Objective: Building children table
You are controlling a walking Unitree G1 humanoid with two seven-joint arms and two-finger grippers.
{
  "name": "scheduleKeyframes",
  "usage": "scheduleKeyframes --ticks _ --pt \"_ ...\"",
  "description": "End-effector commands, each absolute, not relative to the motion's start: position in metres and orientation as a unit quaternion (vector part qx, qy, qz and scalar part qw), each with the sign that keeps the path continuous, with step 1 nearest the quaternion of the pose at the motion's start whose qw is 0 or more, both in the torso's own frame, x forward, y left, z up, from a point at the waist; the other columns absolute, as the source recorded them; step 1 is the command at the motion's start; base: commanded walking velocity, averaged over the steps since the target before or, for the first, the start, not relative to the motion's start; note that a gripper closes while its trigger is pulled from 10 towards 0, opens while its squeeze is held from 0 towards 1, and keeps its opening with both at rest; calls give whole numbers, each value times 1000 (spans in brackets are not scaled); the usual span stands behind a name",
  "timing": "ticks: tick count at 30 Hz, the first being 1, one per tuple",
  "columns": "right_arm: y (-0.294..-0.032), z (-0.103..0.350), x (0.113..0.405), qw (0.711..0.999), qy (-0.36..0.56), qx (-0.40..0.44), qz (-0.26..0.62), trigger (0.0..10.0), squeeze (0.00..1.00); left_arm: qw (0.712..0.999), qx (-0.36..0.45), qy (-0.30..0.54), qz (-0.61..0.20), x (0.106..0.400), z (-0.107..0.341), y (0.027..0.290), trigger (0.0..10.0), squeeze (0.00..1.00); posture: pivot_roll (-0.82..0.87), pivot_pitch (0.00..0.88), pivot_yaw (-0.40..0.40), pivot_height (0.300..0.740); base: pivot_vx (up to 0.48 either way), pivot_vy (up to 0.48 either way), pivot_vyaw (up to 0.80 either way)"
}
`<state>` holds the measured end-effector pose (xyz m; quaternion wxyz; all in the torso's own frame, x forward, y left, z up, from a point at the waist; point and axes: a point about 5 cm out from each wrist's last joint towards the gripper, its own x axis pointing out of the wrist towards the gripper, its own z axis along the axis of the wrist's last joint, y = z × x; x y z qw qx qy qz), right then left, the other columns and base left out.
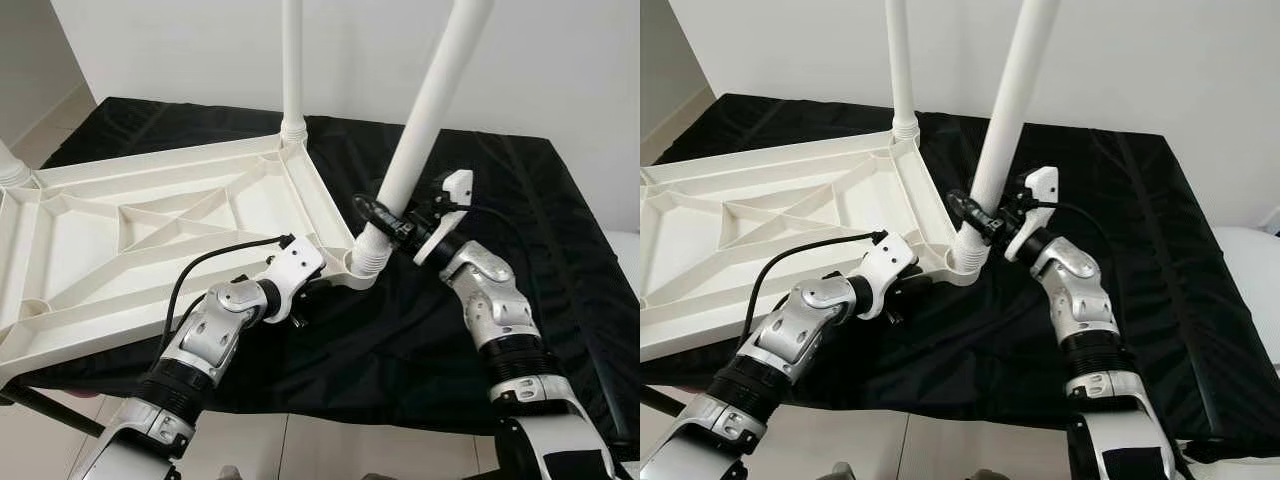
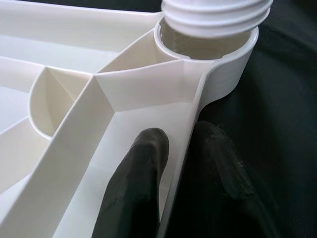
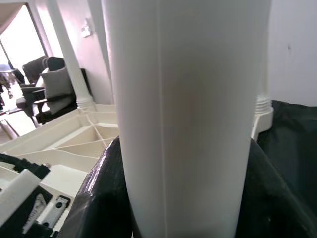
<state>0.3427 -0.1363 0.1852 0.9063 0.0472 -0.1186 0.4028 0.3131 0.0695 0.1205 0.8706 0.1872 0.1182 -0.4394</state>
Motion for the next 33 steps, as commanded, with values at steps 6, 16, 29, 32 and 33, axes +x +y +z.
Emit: scheduleKeyframes --ticks 6,16,29,32,33 --pt "-124 176 339 893 -111 50 433 10000 0 848 180 168 -470 301 101 71 10000 0 41 0 -57 740 0 0 0" --pt "-134 156 334 910 -90 32 404 10000 0 849 178 168 -469 300 103 71 10000 0 35 0 -52 740 0 0 0" --pt "-140 142 336 932 -77 39 352 10000 0 847 177 167 -473 298 105 69 10000 0 32 0 -42 740 0 0 0" --pt "-137 139 335 930 -72 41 358 10000 0 846 177 167 -474 297 106 69 10000 0 35 0 -41 740 0 0 0" --pt "-134 137 333 927 -68 42 366 10000 0 847 177 167 -473 297 106 69 10000 0 37 0 -42 740 0 0 0"
